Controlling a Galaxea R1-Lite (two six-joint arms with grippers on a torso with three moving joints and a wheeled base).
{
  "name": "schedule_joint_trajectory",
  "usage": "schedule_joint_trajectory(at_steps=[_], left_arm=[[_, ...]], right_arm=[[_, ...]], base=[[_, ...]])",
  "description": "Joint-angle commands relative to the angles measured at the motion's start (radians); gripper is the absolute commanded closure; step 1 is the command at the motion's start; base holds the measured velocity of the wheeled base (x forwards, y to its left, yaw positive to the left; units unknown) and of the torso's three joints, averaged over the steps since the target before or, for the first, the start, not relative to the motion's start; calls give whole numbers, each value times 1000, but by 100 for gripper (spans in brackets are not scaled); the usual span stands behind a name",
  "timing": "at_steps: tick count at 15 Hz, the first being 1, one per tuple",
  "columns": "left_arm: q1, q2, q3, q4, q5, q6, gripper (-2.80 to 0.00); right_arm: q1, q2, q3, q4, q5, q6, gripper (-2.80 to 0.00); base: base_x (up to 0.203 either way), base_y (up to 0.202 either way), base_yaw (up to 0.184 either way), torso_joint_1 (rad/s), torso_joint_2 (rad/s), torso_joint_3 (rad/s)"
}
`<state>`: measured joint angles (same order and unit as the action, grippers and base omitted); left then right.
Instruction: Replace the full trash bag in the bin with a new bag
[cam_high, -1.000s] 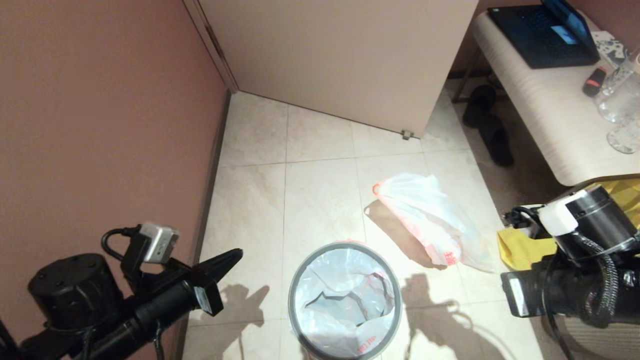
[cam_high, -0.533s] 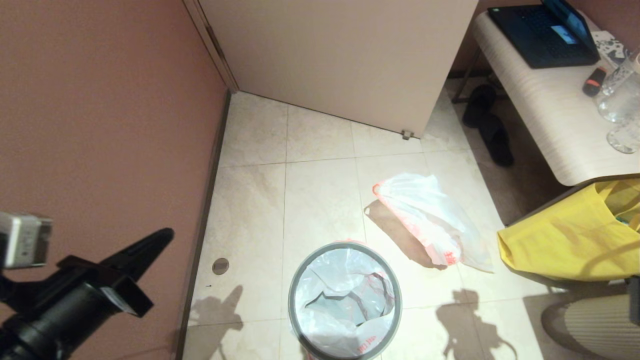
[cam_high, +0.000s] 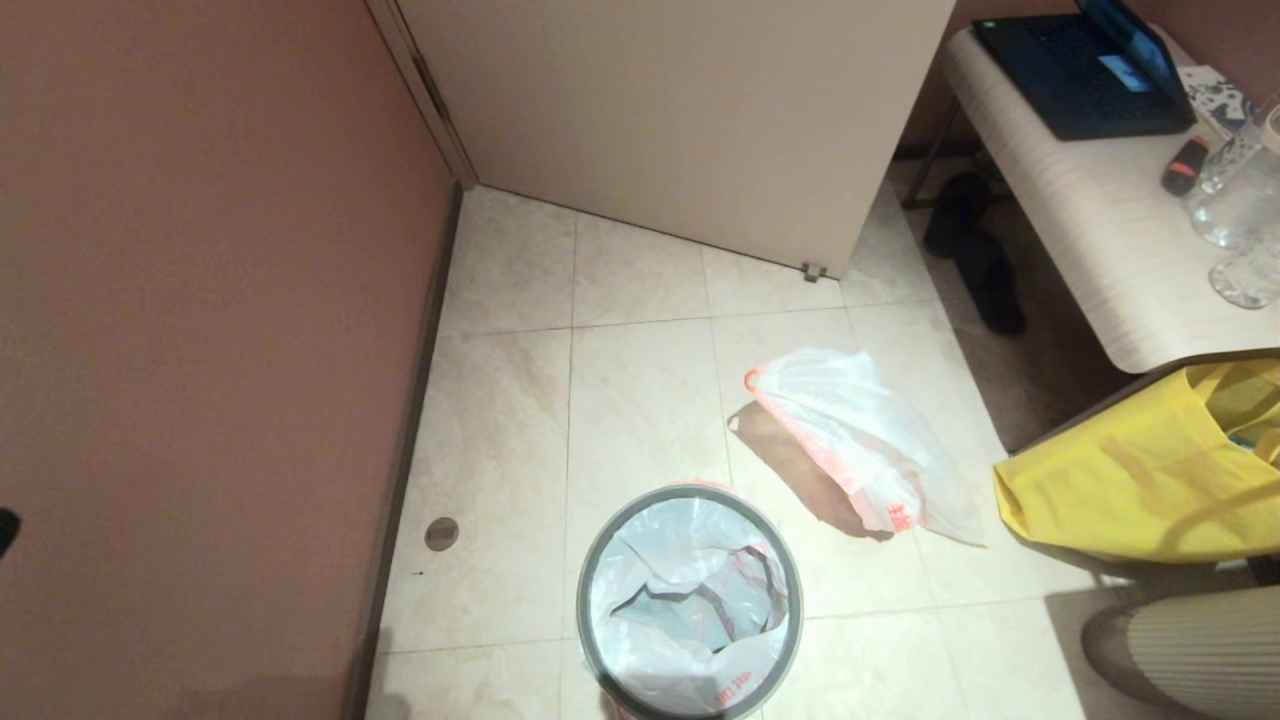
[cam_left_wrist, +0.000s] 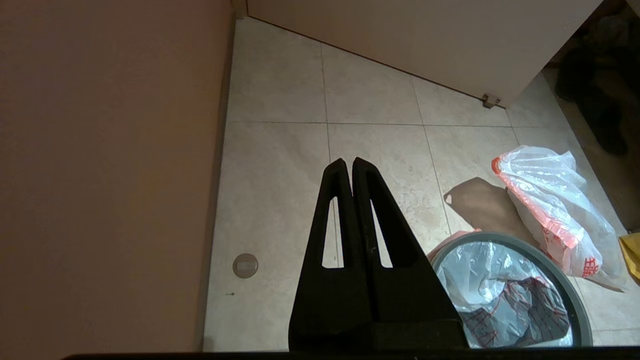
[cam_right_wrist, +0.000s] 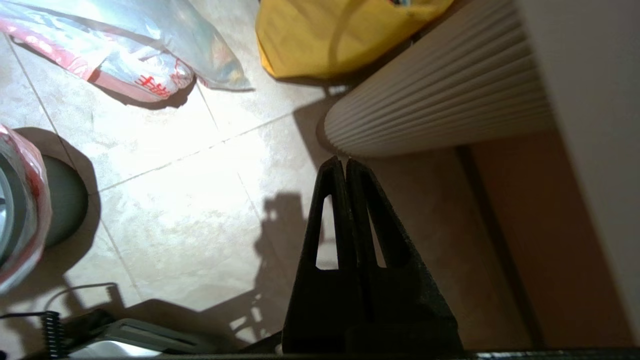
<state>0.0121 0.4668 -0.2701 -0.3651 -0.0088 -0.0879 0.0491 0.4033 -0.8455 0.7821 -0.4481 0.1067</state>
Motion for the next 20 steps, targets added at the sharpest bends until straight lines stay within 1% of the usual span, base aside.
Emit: schedule_joint_trajectory(at_steps=[1,2,3,5,6,7,8,10,11,12,13,14,15,16,17,18,19,20], left_arm=[[18,-232,-7,182,-16,1,0],[13,-279,-7,273,-30,9,0],[7,-324,0,316,-43,29,0],[-2,-424,23,378,-57,84,0],[-4,-460,33,434,-60,103,0],[-6,-467,46,462,-64,112,0],[-6,-467,67,459,-62,116,0],[-6,-467,117,456,-43,131,0],[-6,-467,137,456,-16,137,0],[-6,-467,157,456,-11,147,0],[-6,-467,178,455,-10,166,0],[-6,-467,204,451,-10,190,0],[-6,-467,233,441,-12,202,0],[-6,-467,253,423,-18,201,0],[-6,-466,254,422,-18,177,0],[-6,-467,253,422,-17,177,0],[-6,-467,253,425,-19,178,0],[-6,-467,253,422,-22,178,0]], right_arm=[[-26,-225,-16,31,76,-151,0],[-35,-251,-10,40,157,-212,0],[-39,-262,13,43,195,-233,0],[-43,-347,67,41,244,-240,0],[-44,-387,120,33,264,-240,0],[-45,-398,181,-8,277,-235,0],[-45,-400,249,-72,283,-236,0],[-46,-401,408,-251,289,-246,0],[-46,-401,498,-344,297,-267,0],[-46,-402,582,-428,309,-306,0],[-46,-402,657,-546,319,-345,0],[-46,-402,703,-638,330,-371,0],[-46,-402,728,-655,339,-374,0],[-46,-402,755,-657,357,-362,0],[-50,-400,760,-657,390,-305,0],[-53,-400,761,-658,412,-243,0],[-54,-401,774,-657,432,-202,0],[-54,-402,803,-667,445,-188,0]], base=[[0,0,0,0,0,0],[0,0,0,0,0,0],[0,0,0,0,0,0],[0,0,0,0,0,0],[0,0,0,0,0,0],[0,0,0,0,0,0],[0,0,0,0,0,0],[0,0,0,0,0,0],[0,0,0,0,0,0],[0,0,0,0,0,0],[0,0,0,0,0,0],[0,0,0,0,0,0],[0,0,0,0,0,0],[0,0,0,0,0,0],[0,0,0,0,0,0],[0,0,0,0,0,0],[0,0,0,0,0,0],[0,0,0,0,0,0]])
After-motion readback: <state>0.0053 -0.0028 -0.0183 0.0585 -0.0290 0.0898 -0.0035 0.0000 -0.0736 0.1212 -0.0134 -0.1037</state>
